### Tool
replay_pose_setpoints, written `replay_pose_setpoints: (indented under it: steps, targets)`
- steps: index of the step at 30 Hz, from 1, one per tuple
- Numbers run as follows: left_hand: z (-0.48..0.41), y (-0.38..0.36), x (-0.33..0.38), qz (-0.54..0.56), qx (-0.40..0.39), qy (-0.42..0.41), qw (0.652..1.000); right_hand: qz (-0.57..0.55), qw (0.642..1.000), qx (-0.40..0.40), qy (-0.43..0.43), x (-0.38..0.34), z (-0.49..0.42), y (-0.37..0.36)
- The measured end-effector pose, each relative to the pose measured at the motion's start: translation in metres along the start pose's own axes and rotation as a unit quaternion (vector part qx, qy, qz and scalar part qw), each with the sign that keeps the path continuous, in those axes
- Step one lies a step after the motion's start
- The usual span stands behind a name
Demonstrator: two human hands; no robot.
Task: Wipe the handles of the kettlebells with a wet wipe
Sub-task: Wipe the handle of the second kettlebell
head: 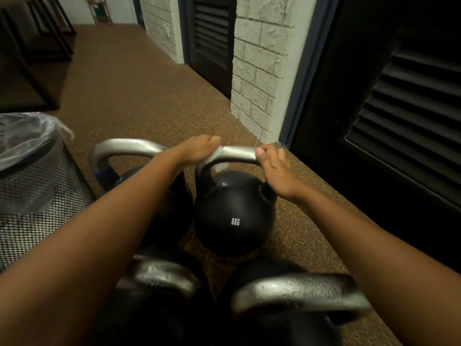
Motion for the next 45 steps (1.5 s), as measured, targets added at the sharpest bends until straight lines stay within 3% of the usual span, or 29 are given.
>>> replay_pose_setpoints:
  steps: [7,13,18,21,25,29,37,45]
  targets:
    - [-0.011,-0.012,0.020,-0.071,0.014,-0.018,0.997,-0.009,1.000,0.003,0.001,0.000,-0.001,0.000]
    - [0.007,-0.013,0.025,-0.078,0.125,-0.173,0.974,-0.008,1.000,0.009,-0.004,0.000,-0.001,-0.001]
    - [-0.007,-0.012,0.002,-0.009,0.076,-0.022,0.997,-0.002,1.000,0.010,-0.001,0.000,-0.001,-0.001]
    - [-0.013,-0.013,0.011,-0.057,0.043,0.014,0.997,0.000,1.000,0.008,0.001,0.000,-0.001,-0.001]
    - [-0.004,-0.018,0.036,-0.141,0.057,-0.054,0.987,-0.004,1.000,0.002,-0.002,0.003,-0.002,-0.002]
    - [0.011,-0.014,0.035,-0.102,0.081,-0.139,0.982,-0.011,1.000,-0.002,-0.006,0.004,-0.002,-0.002]
    - [0.018,-0.003,-0.008,-0.015,0.027,0.010,0.999,-0.004,1.000,0.001,0.004,0.003,-0.003,-0.001]
    - [0.021,-0.005,0.019,-0.037,0.043,-0.086,0.995,-0.005,1.000,-0.006,0.005,0.004,-0.003,-0.002]
Point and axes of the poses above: each hand's wrist, its own z-axis away from the middle knuckle, its own y-axis out of the back of the hand, x = y × z, the point moved 6 cm from there along -z, towards the middle knuckle, and after that the axes turned 10 degrees about x, right-handed, at the moved point
